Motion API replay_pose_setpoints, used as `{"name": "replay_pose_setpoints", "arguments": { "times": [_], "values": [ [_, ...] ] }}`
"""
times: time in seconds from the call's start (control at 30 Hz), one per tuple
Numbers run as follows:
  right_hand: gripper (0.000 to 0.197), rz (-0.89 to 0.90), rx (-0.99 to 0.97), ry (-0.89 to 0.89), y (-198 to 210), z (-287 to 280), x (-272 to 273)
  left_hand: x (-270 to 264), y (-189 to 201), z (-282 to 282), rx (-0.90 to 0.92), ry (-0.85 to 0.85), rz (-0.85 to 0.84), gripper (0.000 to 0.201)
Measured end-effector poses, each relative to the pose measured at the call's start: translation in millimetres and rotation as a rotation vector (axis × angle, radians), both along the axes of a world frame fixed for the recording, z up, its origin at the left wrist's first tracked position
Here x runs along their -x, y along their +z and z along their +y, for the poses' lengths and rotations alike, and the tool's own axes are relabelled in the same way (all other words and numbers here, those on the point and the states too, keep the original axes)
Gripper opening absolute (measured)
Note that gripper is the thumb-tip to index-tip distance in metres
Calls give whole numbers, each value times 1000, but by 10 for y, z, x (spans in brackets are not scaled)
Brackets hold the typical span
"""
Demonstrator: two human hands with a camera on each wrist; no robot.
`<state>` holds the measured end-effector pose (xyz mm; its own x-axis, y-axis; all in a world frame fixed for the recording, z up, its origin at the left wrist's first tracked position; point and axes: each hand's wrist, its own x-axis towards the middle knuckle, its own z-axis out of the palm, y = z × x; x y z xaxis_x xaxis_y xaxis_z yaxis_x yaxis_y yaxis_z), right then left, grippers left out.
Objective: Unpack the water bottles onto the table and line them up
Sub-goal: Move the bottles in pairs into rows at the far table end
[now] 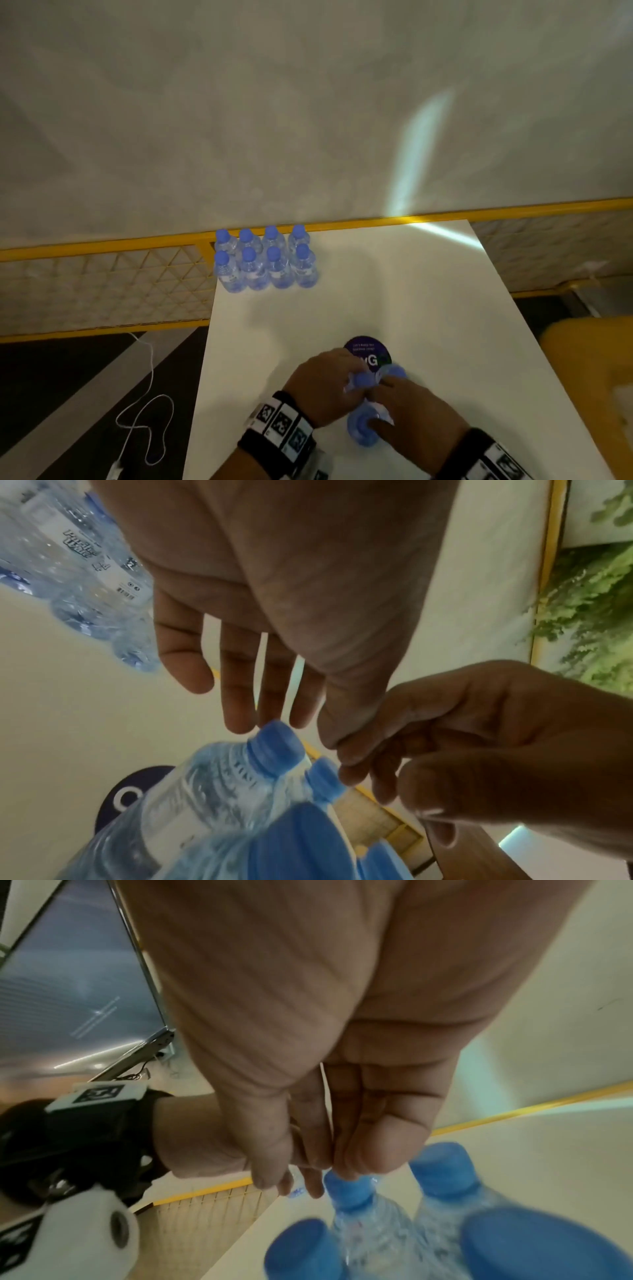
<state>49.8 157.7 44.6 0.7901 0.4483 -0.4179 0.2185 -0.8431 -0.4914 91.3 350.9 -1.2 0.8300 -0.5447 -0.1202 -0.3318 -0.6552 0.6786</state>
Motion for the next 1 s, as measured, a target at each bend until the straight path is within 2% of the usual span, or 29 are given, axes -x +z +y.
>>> {"name": "replay_pose_setpoints", "arguments": {
  "times": [0.1, 0.23, 0.37, 0.47, 0.57, 0.63, 0.7, 0.77, 0.87, 1.0],
  "values": [
    [33, -18, 36, -8, -121, 31, 214, 101, -10, -73, -57, -27, 11, 35],
    [39, -77, 182, 16, -215, 175, 334, 79, -59, -193, -170, -29, 0, 23],
    [52, -174, 368, 81, -156, 273, 419, 104, -106, -252, -184, 12, 24, 23],
    [44, -224, 386, 77, -278, 306, 432, 100, -94, -239, -181, 77, 47, 26],
    [32, -205, 355, 18, -239, 346, 318, -56, -38, -150, -153, 126, 37, 28],
    [36, -260, 255, -52, -134, 318, 263, -248, 38, -79, -129, 141, -8, 26],
    [31, -167, 72, -135, -31, 291, 136, -506, 144, -25, -112, 162, -56, 24],
    [27, -134, 50, -150, -3, 258, -80, -819, 249, 16, -94, 189, -106, 24],
    [25, -174, -51, -221, 40, 241, -503, -1311, 360, 56, -98, 243, -142, 29],
    [26, -234, -76, -298, 30, 270, -1113, -1878, 345, 55, -124, 297, -182, 33]
  ]
}}
